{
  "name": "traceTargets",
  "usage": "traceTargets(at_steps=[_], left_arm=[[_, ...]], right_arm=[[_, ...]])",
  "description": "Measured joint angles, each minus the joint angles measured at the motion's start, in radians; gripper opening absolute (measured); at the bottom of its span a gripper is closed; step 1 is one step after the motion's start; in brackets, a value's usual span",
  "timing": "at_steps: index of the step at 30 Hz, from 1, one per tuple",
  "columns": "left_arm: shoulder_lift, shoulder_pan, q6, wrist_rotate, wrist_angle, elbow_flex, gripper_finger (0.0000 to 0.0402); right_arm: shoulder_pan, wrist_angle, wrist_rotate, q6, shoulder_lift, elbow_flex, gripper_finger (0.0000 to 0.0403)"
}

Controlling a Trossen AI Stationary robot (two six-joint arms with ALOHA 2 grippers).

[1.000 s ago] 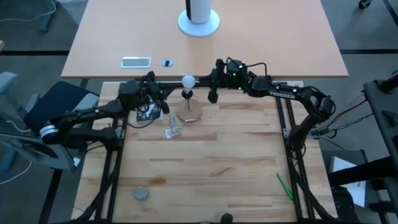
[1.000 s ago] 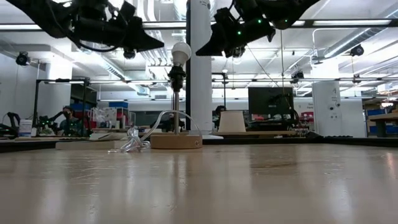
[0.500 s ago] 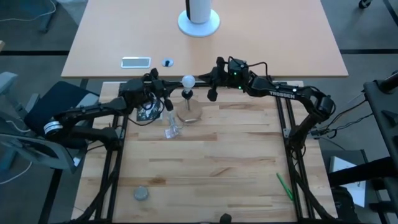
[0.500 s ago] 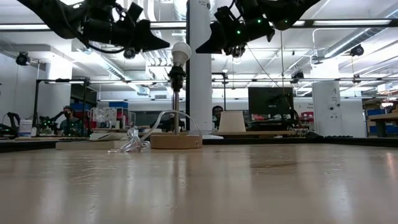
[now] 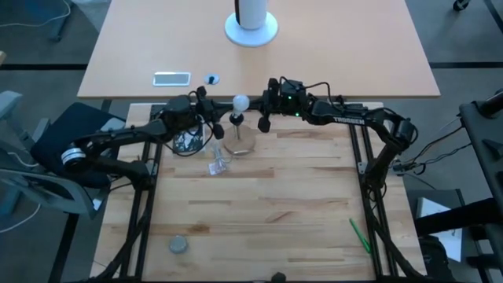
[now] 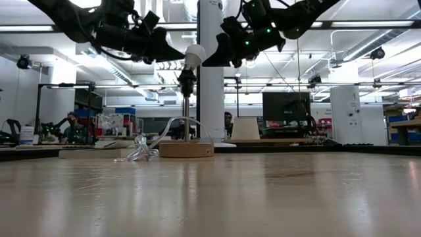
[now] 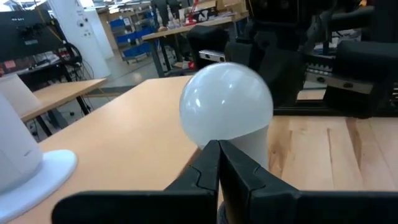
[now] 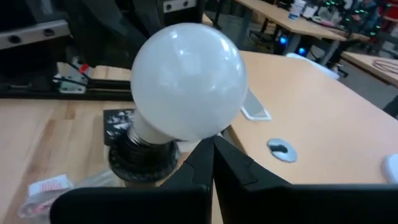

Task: Screw lightbulb
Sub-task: Insert the lightbulb into the lamp

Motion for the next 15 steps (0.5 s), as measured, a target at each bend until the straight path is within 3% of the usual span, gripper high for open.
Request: traceTargets(at_steps=[15], left_arm=[[-0.021,-0.001,-0.006,0.003,-0.057,-0.006,0.0000]], right_arm=[[0.018,0.038,0.001,-0.021,-0.007,0.005,0.0000]])
